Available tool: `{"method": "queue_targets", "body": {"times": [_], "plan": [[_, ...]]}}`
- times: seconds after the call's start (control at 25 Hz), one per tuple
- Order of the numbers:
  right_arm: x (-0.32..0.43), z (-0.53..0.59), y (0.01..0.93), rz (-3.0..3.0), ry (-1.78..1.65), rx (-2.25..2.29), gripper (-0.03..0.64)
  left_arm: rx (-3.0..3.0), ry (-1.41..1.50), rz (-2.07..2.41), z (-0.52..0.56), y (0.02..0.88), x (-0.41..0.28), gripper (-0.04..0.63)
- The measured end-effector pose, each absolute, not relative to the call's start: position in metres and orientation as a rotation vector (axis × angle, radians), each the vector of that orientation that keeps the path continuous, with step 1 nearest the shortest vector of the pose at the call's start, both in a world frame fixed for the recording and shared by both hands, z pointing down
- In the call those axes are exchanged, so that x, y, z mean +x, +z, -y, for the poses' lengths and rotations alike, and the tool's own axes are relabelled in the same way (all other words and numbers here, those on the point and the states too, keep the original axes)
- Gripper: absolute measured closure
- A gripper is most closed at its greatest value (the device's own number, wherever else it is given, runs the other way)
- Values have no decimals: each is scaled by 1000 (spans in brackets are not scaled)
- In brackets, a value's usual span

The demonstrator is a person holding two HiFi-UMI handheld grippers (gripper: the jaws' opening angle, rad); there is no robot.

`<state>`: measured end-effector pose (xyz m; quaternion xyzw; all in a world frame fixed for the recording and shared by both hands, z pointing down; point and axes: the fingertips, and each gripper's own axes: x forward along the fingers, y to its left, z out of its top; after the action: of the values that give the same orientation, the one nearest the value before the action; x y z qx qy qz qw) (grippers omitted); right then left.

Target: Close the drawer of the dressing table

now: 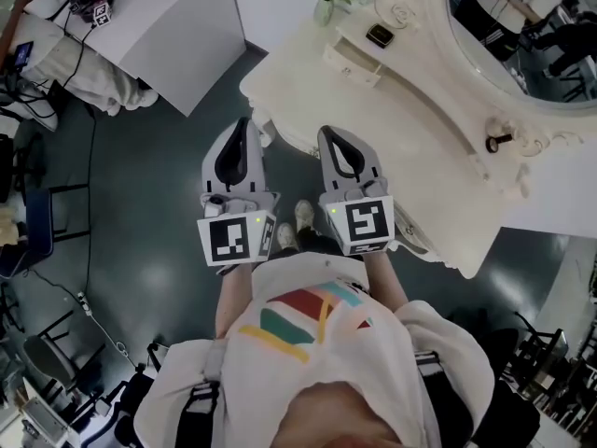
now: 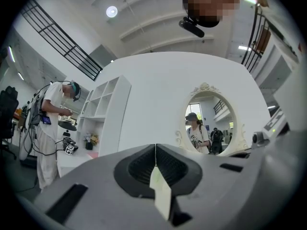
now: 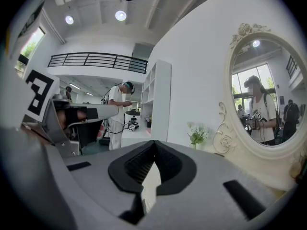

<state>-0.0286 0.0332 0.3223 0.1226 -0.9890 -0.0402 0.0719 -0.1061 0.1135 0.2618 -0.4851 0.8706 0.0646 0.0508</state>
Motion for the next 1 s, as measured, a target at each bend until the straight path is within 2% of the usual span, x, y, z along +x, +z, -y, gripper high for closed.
{"method": "queue_targets", "body": {"times": [0.52,1.0], "plan": [[-5,51,310,3001,-81,626,617,-1676,158,-2471,-9,248,-81,588],[17,108,294,2844,-104,1158,617,-1990,156,-2205,69,237,-86,588]]}}
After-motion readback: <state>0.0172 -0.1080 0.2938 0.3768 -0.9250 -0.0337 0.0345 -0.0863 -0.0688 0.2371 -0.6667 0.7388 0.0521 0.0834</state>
